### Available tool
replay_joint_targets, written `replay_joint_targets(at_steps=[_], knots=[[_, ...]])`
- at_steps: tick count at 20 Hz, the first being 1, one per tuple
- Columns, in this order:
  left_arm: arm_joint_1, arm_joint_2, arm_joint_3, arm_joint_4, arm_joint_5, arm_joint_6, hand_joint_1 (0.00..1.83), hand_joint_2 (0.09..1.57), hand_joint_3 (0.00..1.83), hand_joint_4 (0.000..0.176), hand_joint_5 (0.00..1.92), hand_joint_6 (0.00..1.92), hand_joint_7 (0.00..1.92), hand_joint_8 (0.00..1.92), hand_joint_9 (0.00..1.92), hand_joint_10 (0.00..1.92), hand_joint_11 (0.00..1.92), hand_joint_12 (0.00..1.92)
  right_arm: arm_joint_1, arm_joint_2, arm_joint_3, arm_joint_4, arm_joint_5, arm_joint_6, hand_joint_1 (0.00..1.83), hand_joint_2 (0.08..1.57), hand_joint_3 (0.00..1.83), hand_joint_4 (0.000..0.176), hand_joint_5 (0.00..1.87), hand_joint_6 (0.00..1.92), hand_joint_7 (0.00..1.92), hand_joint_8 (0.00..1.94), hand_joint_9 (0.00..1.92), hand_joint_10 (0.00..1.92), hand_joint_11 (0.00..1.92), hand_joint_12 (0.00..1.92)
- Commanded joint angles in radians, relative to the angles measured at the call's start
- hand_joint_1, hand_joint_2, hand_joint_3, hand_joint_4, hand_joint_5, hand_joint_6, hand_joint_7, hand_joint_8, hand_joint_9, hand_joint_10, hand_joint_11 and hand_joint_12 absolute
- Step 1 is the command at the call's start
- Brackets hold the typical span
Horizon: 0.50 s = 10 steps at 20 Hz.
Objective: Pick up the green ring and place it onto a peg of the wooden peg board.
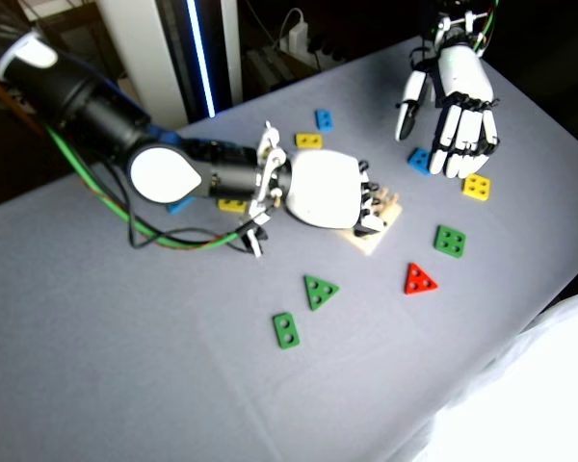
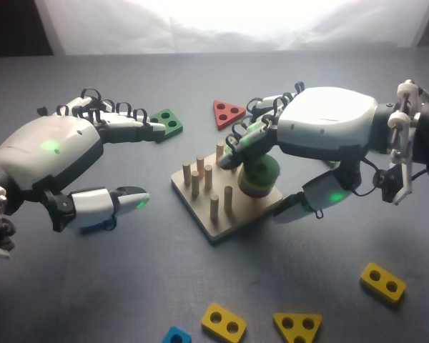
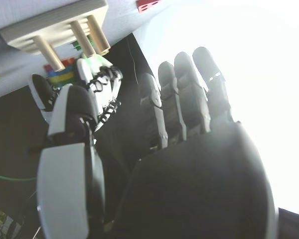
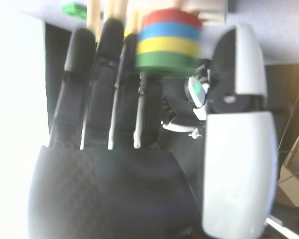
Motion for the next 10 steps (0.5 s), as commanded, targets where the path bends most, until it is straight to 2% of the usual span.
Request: replay_joint_targets(at_steps=[1, 2, 3, 4, 5, 7, 8, 10], knots=[[-0.015, -0.007, -0.001, 0.005, -0.114, -0.002, 0.83, 1.11, 0.00, 0.062, 0.53, 0.00, 0.43, 0.00, 0.37, 0.00, 0.00, 0.88, 0.014, -0.002, -0.003, 0.048, 0.111, 0.001, 0.99, 0.89, 0.00, 0.000, 0.52, 0.00, 0.52, 0.00, 0.53, 0.02, 0.18, 0.87], [-0.015, -0.007, -0.001, 0.005, -0.114, -0.002, 0.83, 1.12, 0.00, 0.061, 0.53, 0.00, 0.42, 0.00, 0.37, 0.00, 0.00, 0.87, 0.014, -0.001, -0.005, 0.053, 0.116, 0.001, 1.00, 0.89, 0.00, 0.000, 0.52, 0.00, 0.52, 0.00, 0.52, 0.01, 0.18, 0.83], [-0.015, -0.007, -0.001, 0.005, -0.114, -0.002, 0.81, 1.12, 0.00, 0.070, 0.52, 0.00, 0.42, 0.00, 0.36, 0.00, 0.00, 0.88, 0.014, 0.003, -0.007, 0.062, 0.126, 0.001, 1.02, 0.89, 0.00, 0.000, 0.52, 0.00, 0.53, 0.00, 0.53, 0.00, 0.17, 0.85], [-0.015, -0.007, -0.001, 0.005, -0.114, -0.002, 0.82, 1.11, 0.00, 0.069, 0.53, 0.00, 0.42, 0.00, 0.36, 0.00, 0.00, 0.90, 0.014, 0.007, -0.009, 0.073, 0.134, 0.001, 1.03, 0.90, 0.00, 0.000, 0.52, 0.00, 0.54, 0.00, 0.53, 0.00, 0.14, 0.92], [-0.015, -0.007, -0.001, 0.005, -0.114, -0.002, 0.84, 1.12, 0.00, 0.054, 0.54, 0.00, 0.42, 0.00, 0.36, 0.00, 0.00, 0.89, 0.014, 0.014, -0.011, 0.092, 0.153, 0.001, 1.04, 0.92, 0.00, 0.000, 0.52, 0.00, 0.54, 0.00, 0.51, 0.00, 0.08, 0.98], [-0.015, -0.007, -0.001, 0.004, -0.116, -0.002, 0.85, 1.11, 0.00, 0.050, 0.54, 0.00, 0.42, 0.00, 0.36, 0.00, 0.00, 0.88, 0.014, 0.025, -0.019, 0.118, 0.180, 0.001, 1.04, 0.92, 0.00, 0.000, 0.53, 0.00, 0.53, 0.00, 0.51, 0.00, 0.08, 0.98], [-0.015, -0.007, -0.002, 0.002, -0.119, -0.002, 0.85, 1.11, 0.00, 0.050, 0.55, 0.00, 0.43, 0.00, 0.36, 0.00, 0.00, 0.88, 0.014, 0.025, -0.030, 0.136, 0.193, -0.014, 1.03, 0.93, 0.00, 0.000, 0.54, 0.00, 0.54, 0.00, 0.51, 0.00, 0.05, 1.05], [-0.013, -0.007, -0.003, -0.004, -0.127, -0.002, 0.84, 1.12, 0.00, 0.041, 0.54, 0.00, 0.42, 0.00, 0.37, 0.00, 0.00, 0.93, 0.014, 0.037, -0.055, 0.177, 0.211, -0.054, 1.02, 0.94, 0.00, 0.000, 0.54, 0.00, 0.49, 0.00, 0.46, 0.00, 0.00, 1.05]])
